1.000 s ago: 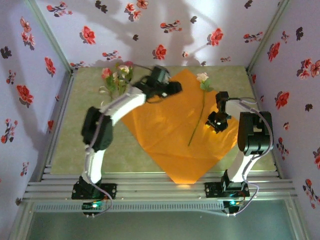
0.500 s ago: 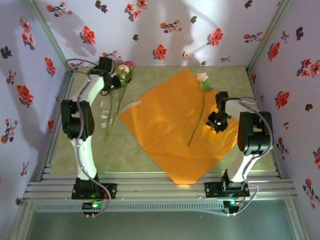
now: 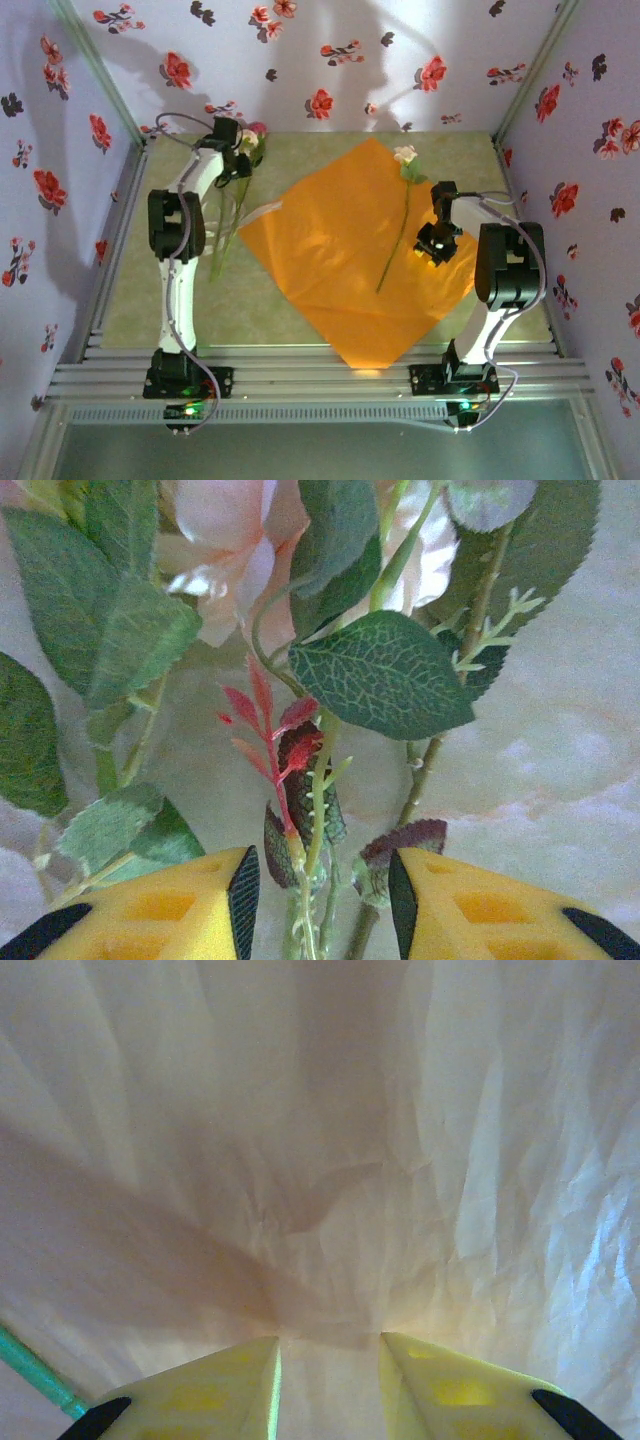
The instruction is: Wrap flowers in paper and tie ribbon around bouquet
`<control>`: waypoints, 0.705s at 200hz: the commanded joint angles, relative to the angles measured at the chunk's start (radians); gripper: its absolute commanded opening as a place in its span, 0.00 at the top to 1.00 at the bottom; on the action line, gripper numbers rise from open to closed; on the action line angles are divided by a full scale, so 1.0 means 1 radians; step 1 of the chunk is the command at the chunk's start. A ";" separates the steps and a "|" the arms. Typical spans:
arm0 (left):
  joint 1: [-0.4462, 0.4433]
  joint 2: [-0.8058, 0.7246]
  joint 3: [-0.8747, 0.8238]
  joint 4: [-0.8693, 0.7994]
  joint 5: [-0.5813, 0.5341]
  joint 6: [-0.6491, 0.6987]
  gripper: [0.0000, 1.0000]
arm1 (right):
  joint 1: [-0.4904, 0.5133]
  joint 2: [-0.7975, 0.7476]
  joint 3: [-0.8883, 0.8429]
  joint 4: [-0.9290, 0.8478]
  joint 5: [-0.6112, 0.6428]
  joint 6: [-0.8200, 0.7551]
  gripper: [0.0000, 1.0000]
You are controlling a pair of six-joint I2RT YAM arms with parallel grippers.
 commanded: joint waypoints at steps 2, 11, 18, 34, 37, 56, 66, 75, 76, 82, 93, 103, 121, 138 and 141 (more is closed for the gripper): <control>0.009 0.049 0.041 0.002 -0.018 0.015 0.60 | -0.004 0.015 0.023 -0.042 0.030 -0.002 0.67; 0.010 0.061 0.048 0.005 -0.014 0.011 0.62 | -0.004 0.014 0.023 -0.044 0.031 -0.002 0.67; 0.010 0.068 0.053 0.005 -0.011 0.009 0.64 | -0.004 0.013 0.025 -0.044 0.033 -0.002 0.67; 0.012 0.079 0.057 0.005 -0.005 0.006 0.68 | -0.004 0.014 0.027 -0.049 0.035 -0.002 0.67; 0.012 0.081 0.057 0.005 -0.005 0.006 0.68 | -0.004 0.014 0.026 -0.050 0.036 -0.002 0.67; 0.015 0.084 0.054 0.000 -0.005 0.008 0.77 | -0.004 0.013 0.026 -0.051 0.036 -0.002 0.67; 0.015 0.080 0.054 -0.005 -0.009 0.013 0.85 | -0.004 0.014 0.025 -0.052 0.037 -0.002 0.67; 0.015 0.066 0.052 -0.007 -0.019 0.020 0.90 | -0.004 0.015 0.025 -0.051 0.037 -0.003 0.67; 0.015 0.065 0.051 -0.007 -0.021 0.021 0.91 | -0.005 0.015 0.025 -0.052 0.037 -0.003 0.67; 0.015 0.053 0.048 -0.008 -0.032 0.025 0.96 | -0.003 0.014 0.026 -0.051 0.037 -0.004 0.67; 0.015 0.022 0.042 -0.009 -0.051 0.031 1.00 | -0.004 0.015 0.027 -0.051 0.037 -0.005 0.67; 0.012 -0.015 0.034 -0.008 -0.077 0.040 1.00 | -0.004 0.015 0.028 -0.052 0.038 -0.008 0.67; -0.003 -0.108 0.002 0.012 -0.122 0.065 1.00 | -0.005 0.017 0.034 -0.052 0.041 -0.011 0.67; -0.032 -0.201 -0.014 0.009 -0.219 0.113 1.00 | -0.005 0.022 0.036 -0.051 0.046 -0.014 0.67; -0.037 -0.216 -0.017 0.007 -0.237 0.119 1.00 | -0.004 0.022 0.035 -0.050 0.046 -0.014 0.67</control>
